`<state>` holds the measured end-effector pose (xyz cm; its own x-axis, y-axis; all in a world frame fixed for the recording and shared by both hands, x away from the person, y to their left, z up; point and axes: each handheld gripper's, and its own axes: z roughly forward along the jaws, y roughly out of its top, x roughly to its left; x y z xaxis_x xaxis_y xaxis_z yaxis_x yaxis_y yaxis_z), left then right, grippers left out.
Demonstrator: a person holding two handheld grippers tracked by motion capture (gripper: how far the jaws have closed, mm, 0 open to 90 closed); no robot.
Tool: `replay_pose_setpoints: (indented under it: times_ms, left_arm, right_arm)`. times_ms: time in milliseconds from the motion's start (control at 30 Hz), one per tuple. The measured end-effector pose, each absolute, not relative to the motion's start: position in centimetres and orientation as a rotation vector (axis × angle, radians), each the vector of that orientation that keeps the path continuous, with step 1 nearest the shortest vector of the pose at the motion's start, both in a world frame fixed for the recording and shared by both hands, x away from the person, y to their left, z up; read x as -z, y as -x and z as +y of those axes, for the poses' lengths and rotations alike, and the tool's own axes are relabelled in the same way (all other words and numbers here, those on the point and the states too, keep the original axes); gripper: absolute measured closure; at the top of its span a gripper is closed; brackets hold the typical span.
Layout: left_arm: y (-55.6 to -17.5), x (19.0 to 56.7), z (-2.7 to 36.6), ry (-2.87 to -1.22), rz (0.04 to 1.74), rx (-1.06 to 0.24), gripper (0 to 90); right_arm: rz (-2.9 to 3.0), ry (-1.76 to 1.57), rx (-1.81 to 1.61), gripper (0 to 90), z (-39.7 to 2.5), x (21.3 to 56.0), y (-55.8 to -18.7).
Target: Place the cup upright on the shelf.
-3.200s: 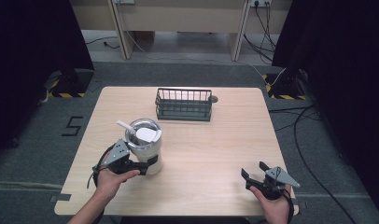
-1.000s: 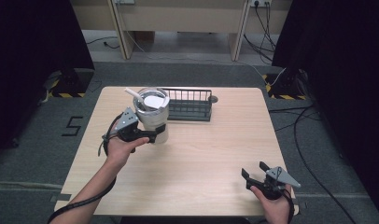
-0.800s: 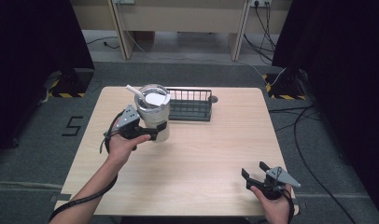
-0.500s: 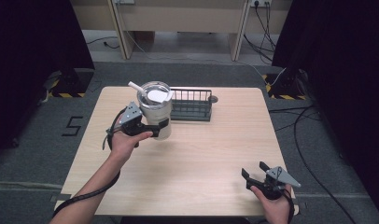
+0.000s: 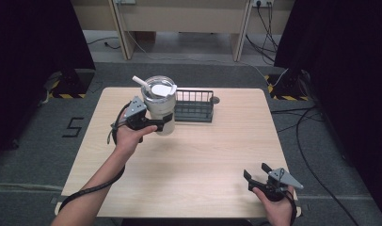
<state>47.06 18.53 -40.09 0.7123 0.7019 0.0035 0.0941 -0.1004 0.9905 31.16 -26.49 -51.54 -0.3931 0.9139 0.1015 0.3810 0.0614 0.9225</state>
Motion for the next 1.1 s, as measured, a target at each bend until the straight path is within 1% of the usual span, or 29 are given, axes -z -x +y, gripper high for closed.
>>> replay_pose_setpoints:
  times_ms: [1100]
  left_arm:
    - [-50.8, 37.8, 17.0, -1.604, 0.665, -0.593, 10.4]
  right_arm:
    - [1.814, -1.293, -1.325, 18.6, -26.6, 51.5, -31.2]
